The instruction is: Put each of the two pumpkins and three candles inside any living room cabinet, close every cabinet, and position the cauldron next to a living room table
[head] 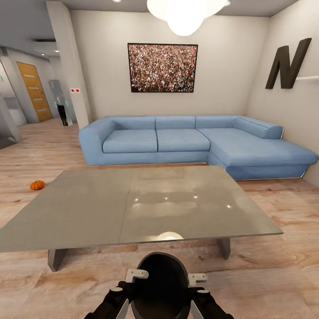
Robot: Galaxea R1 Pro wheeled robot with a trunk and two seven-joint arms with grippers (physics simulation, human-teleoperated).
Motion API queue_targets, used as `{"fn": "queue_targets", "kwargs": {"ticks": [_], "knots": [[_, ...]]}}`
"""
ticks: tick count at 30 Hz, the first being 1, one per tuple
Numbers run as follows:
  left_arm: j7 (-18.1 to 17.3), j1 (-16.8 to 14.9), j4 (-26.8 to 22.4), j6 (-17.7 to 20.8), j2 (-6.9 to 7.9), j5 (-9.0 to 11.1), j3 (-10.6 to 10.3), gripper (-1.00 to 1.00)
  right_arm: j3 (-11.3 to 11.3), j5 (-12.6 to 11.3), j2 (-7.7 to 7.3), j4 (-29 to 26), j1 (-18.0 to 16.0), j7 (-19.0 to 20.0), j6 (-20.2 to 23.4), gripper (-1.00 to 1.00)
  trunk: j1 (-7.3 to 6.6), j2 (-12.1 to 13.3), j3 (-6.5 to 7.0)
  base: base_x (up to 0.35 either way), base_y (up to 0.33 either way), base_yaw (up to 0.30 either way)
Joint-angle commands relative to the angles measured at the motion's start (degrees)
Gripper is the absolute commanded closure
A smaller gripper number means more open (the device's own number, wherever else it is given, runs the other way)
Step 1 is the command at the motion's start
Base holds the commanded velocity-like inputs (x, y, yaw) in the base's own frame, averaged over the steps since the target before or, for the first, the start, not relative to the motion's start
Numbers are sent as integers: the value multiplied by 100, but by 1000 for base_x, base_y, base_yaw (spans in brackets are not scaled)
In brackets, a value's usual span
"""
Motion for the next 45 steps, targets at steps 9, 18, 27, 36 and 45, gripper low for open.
{"fn": "queue_targets", "kwargs": {"ticks": [9, 18, 27, 36, 45], "knots": [[66, -2, -16, -64, 1, -53, -56, 100, 77, -221, 7, 10, -6, -54, 15, 100, 196, -365, -167, 0, 0, 0], [66, -2, -16, -64, 1, -53, -58, 100, 77, -221, 7, 8, -4, -54, 12, 100, 262, -486, -221, 0, 0, 0], [66, -2, -16, -64, 1, -53, -62, 100, 77, -221, 7, 6, -5, -54, 12, 100, 262, -486, -221, 0, 0, 0], [66, -2, -16, -64, 1, -53, -63, 100, 77, -221, 7, 5, -6, -54, 12, 100, 262, -486, -221, 17, 0, 0], [66, -2, -16, -64, 1, -53, -63, 100, 77, -221, 7, 5, -6, -54, 12, 100, 262, -486, -221, 86, 0, 0]]}}
